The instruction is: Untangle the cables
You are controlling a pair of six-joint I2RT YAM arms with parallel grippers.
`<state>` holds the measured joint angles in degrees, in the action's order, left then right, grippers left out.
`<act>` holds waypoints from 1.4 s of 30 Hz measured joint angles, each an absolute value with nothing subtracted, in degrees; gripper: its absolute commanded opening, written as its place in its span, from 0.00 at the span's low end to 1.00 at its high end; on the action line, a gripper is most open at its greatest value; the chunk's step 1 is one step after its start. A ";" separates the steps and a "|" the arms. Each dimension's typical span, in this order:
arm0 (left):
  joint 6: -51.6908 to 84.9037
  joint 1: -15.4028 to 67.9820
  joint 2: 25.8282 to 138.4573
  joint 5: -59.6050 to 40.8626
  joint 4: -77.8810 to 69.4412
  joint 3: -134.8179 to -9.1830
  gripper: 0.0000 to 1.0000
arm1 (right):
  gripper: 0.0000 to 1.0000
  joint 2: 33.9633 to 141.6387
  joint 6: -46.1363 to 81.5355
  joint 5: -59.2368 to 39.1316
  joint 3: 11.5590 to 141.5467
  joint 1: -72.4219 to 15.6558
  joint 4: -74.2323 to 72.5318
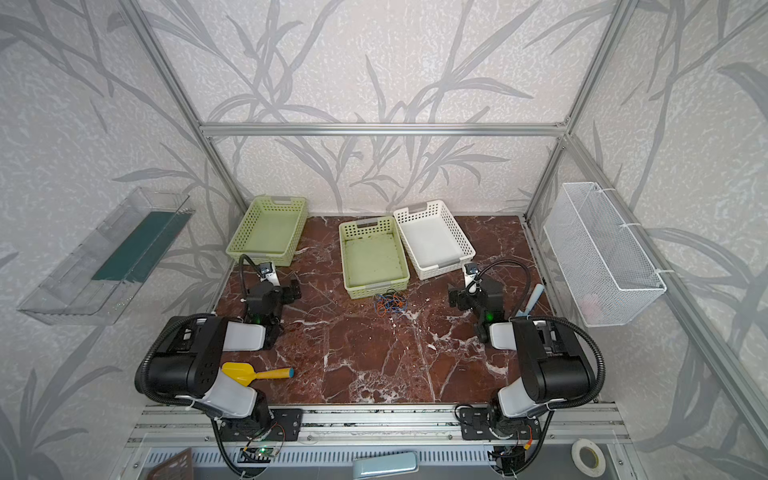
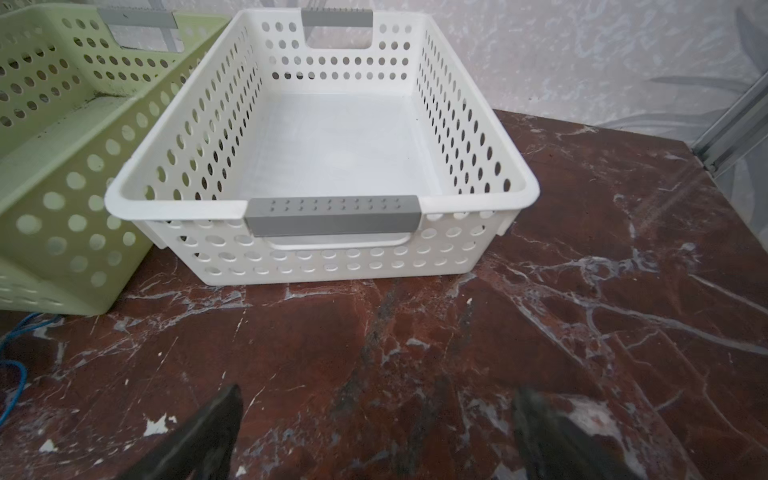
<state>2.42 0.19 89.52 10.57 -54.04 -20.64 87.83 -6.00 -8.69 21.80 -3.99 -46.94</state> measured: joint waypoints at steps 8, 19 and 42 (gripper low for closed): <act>2.39 -0.01 89.52 10.55 -54.04 -20.64 0.99 | 0.99 87.83 -6.00 -8.69 21.80 -3.99 -46.92; 2.42 -0.01 89.52 10.41 -54.04 -20.64 0.99 | 0.99 87.83 -6.00 -8.69 21.80 -3.99 -46.92; 0.69 2.37 78.70 11.88 -49.63 -19.09 0.90 | 0.89 83.94 -7.57 -13.37 22.70 -3.81 -43.22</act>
